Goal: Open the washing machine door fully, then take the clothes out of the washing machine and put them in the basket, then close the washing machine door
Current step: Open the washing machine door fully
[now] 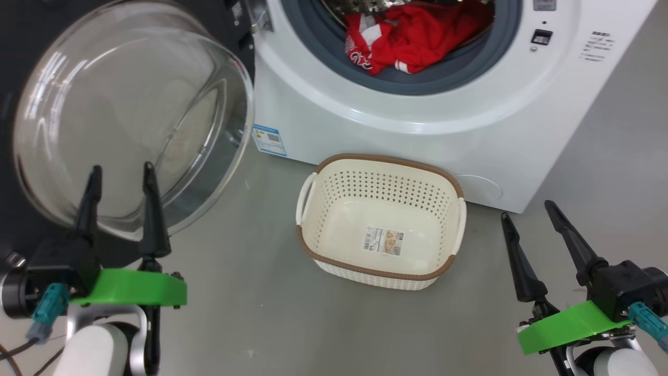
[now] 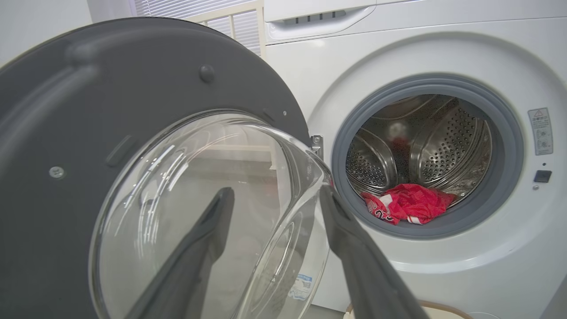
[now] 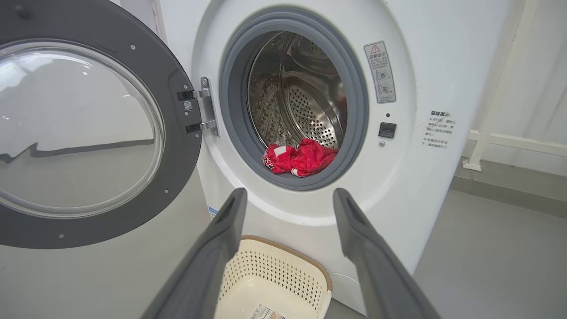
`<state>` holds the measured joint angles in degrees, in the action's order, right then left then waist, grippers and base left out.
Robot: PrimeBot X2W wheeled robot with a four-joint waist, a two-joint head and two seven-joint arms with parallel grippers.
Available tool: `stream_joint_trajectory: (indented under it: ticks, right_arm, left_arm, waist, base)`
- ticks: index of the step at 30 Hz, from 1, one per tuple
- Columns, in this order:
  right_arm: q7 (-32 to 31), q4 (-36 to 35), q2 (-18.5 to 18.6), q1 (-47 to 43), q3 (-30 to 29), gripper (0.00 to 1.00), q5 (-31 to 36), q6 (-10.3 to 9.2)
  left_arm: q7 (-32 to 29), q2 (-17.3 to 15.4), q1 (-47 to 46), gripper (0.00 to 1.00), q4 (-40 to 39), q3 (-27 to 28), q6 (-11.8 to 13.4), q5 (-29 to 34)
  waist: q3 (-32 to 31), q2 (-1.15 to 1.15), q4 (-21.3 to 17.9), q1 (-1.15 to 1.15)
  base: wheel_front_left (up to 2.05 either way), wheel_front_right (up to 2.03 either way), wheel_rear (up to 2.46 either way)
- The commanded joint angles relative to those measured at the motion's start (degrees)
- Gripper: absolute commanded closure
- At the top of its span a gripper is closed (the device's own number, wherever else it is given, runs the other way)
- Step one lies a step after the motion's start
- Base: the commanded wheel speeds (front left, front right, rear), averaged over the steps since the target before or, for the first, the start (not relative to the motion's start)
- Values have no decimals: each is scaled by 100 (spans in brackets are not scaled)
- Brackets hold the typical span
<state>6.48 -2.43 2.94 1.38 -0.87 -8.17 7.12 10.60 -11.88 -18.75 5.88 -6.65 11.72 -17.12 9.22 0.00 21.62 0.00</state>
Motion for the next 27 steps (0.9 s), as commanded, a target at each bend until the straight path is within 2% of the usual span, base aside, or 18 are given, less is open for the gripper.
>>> stream_joint_trajectory:
  ticks: [1,5,9,13,19,27]
  right_arm:
    - [67,-120,-6,207,108,0,81,36]
    - [188,-34,-6,253,23,0,51,36]
    - [295,53,-6,256,-63,0,12,36]
    - [372,138,-6,240,-133,0,-20,36]
    - [506,185,-6,200,-123,0,-111,36]
    - [624,230,-6,99,-155,0,-132,36]
  left_arm:
    - [-7,-190,-19,0,-199,184,-37,9]
    - [26,-143,80,0,-457,98,-191,-120]
    - [99,-60,168,0,-638,-6,-495,-392]
    - [121,-3,289,0,-680,-70,-669,-587]
    - [162,-67,480,0,-651,-169,-965,-758]
    - [251,-63,734,0,-515,-160,-1077,-899]
  waist:
    - [-33,0,-173,0]
    - [-54,0,-444,0]
    - [-97,0,-729,0]
    - [-162,0,-1012,0]
    - [-243,0,-1435,0]
    - [-361,0,-1860,0]
  base:
    - [0,0,0]
    - [0,0,0]
    - [0,0,0]
    - [0,0,0]
    - [0,0,0]
    - [0,0,0]
